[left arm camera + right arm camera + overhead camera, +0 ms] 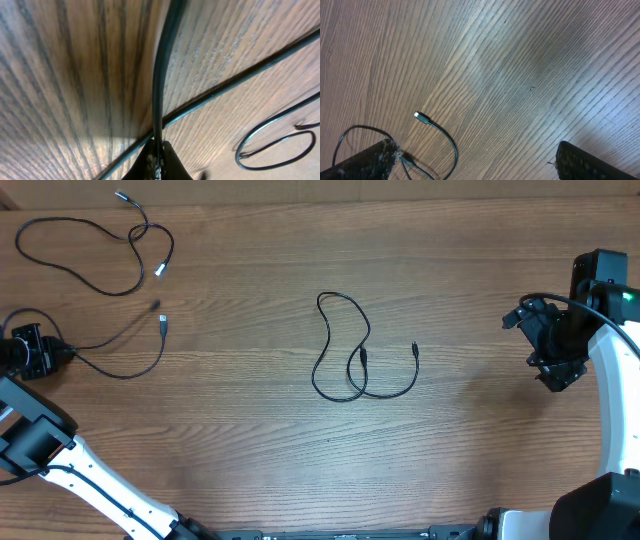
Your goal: Untangle cables
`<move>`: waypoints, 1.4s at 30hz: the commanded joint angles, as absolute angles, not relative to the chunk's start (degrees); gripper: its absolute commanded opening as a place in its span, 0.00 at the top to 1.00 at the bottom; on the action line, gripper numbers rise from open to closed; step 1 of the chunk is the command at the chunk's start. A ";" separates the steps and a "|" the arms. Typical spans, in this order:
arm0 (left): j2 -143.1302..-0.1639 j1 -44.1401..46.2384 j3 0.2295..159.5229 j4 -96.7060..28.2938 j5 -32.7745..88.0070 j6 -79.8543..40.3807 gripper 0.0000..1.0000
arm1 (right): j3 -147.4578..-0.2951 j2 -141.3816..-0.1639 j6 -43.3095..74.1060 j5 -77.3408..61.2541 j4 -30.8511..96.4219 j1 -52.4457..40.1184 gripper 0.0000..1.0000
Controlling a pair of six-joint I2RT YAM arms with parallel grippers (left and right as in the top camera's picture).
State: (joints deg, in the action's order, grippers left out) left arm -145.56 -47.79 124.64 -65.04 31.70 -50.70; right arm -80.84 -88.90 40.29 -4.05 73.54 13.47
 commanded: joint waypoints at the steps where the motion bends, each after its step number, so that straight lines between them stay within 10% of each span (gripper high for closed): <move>1: -146.89 -48.51 128.75 -65.60 33.01 -51.83 0.96 | -81.34 -89.08 40.51 -3.49 73.38 13.58 0.00; 4: -146.87 -48.53 130.96 -65.98 32.86 -51.18 0.89 | -81.34 -89.08 40.51 -3.49 73.38 13.58 0.00; 8: -146.87 -48.53 132.62 -66.22 32.86 -49.25 0.48 | -81.34 -89.08 40.51 -3.49 73.38 13.58 0.00; 24: -146.87 -46.52 134.69 -66.08 35.51 -35.44 0.65 | -81.34 -89.08 40.51 -3.49 73.38 13.58 0.00; 29: -146.85 -44.36 138.41 -66.26 35.77 -27.88 0.53 | -81.34 -89.08 40.51 -3.49 73.38 13.58 0.00; 35: -146.82 -40.51 142.63 -72.55 44.80 -1.87 0.00 | -81.34 -89.08 40.51 -3.49 73.38 13.58 0.00; 42: -146.89 -33.91 141.47 -81.87 26.57 16.01 0.20 | -81.34 -89.08 40.51 -3.49 73.38 13.58 0.00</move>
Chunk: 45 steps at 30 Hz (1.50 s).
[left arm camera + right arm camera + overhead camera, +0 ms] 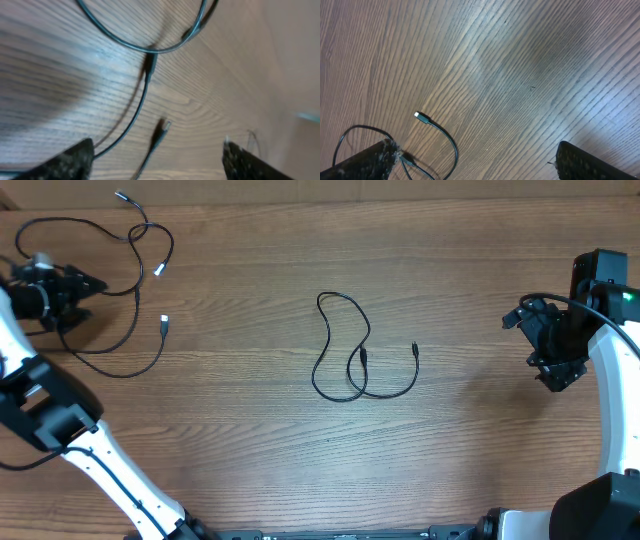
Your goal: Untangle cables
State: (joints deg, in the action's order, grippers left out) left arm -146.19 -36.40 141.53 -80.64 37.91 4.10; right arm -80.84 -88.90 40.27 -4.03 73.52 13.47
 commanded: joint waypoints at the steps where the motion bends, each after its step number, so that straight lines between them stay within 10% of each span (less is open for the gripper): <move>1: -146.89 -32.73 140.73 -82.21 21.30 16.08 0.21 | -81.34 -89.08 40.51 -3.49 73.38 13.58 0.00; 16: -146.89 -26.63 133.32 -76.23 11.90 20.14 0.54 | -81.34 -89.08 40.51 -3.49 73.38 13.58 0.00; 40: -146.91 -25.34 131.63 -74.81 15.07 20.60 0.59 | -81.34 -89.08 40.51 -3.49 73.38 13.58 0.00; 45: -146.91 -25.36 129.73 -74.08 14.87 20.58 0.79 | -81.34 -89.08 40.51 -3.49 73.38 13.58 0.00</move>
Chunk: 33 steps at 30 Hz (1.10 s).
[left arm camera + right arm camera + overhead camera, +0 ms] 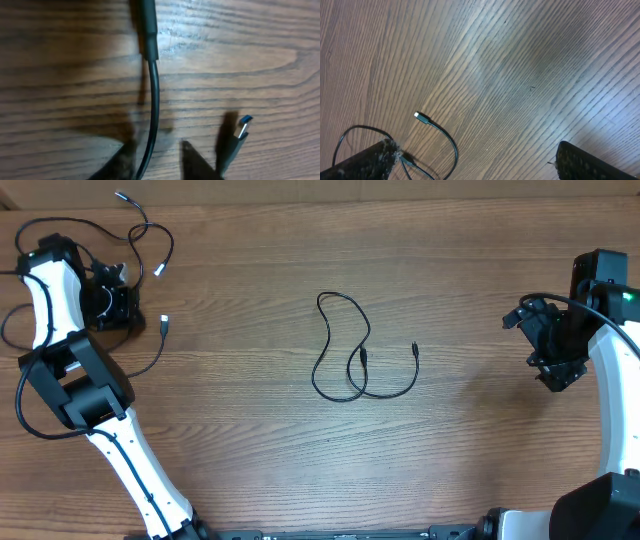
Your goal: Untangle cables
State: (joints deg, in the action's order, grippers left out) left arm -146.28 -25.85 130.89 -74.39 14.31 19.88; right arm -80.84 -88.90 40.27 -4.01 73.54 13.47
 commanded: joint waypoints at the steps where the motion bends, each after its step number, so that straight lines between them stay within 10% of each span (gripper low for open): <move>1: -146.91 -25.36 129.73 -74.06 14.87 20.58 0.90 | -81.34 -89.08 40.51 -3.49 73.38 13.58 0.00; 22: -146.89 -27.03 131.81 -82.52 11.38 6.87 0.96 | -81.34 -89.08 40.51 -3.49 73.38 13.58 0.00; 33: -146.89 -31.20 131.81 -85.06 11.68 -26.85 0.96 | -81.34 -89.08 40.51 -3.49 73.38 13.58 0.00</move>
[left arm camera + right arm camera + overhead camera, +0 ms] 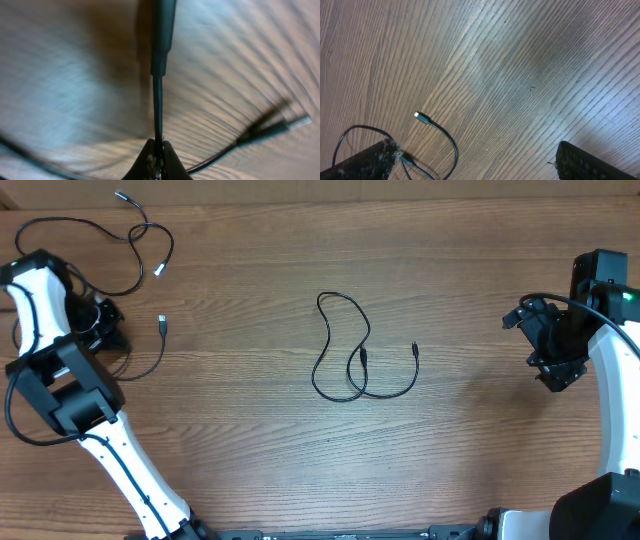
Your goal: Untangle cables
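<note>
Two black cables lie tangled at the far left: a big loop (92, 252) and a lower strand ending in a silver plug (162, 322). My left gripper (100, 325) sits between them, shut on a thin black cable (158, 107) just behind its thicker plug sleeve (163, 35). A second plugged strand (272, 127) lies to the right of it. A separate black cable (350, 350) lies coiled at the table's middle; its silver plug (418, 116) shows in the right wrist view. My right gripper (475, 150) hangs open over bare wood at the right (555, 355).
The wooden table (480, 270) carries only the cables. The left arm's white links (110, 450) run up along the left edge, and the right arm (610, 380) stands along the right edge.
My left gripper was open astride the thin cable next to its plug; now it is shut on that cable and sits slightly lower and further left. The right arm and the middle cable are unchanged.
First my left gripper was shut on a cable at the left edge. Then it was open near the upper-left loop. Then it stood open astride a strand by the plug ends, and now it grips that strand. The right gripper stayed open and still.
</note>
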`<move>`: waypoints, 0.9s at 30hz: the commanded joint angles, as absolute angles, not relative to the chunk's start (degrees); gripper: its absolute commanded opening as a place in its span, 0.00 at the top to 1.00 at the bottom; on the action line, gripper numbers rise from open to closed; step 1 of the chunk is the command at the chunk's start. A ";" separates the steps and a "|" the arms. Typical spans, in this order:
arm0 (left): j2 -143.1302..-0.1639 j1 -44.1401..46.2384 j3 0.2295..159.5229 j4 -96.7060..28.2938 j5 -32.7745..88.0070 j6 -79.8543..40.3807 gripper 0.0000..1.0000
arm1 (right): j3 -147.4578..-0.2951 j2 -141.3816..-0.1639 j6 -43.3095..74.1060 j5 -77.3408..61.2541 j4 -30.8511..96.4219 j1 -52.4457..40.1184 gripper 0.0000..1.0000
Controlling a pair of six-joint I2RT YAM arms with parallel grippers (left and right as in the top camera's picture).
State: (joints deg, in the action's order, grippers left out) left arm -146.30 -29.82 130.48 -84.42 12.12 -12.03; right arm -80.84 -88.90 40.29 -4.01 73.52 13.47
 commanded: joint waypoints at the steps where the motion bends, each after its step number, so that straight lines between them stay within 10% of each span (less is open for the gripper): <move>1: -146.89 -31.53 131.81 -85.25 11.70 -28.64 0.96 | -81.34 -89.08 40.51 -3.49 73.38 13.58 0.00; 18: -146.89 -34.22 131.79 -85.01 12.08 -37.95 0.94 | -81.34 -89.08 40.51 -3.49 73.38 13.58 0.00; 27: -146.87 -35.44 132.38 -85.30 13.15 -37.26 0.46 | -81.34 -89.08 40.51 -3.49 73.38 13.58 0.00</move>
State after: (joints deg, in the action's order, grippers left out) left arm -146.28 -34.20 130.50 -85.12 12.38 -37.19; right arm -80.84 -88.90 40.29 -4.03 73.52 13.47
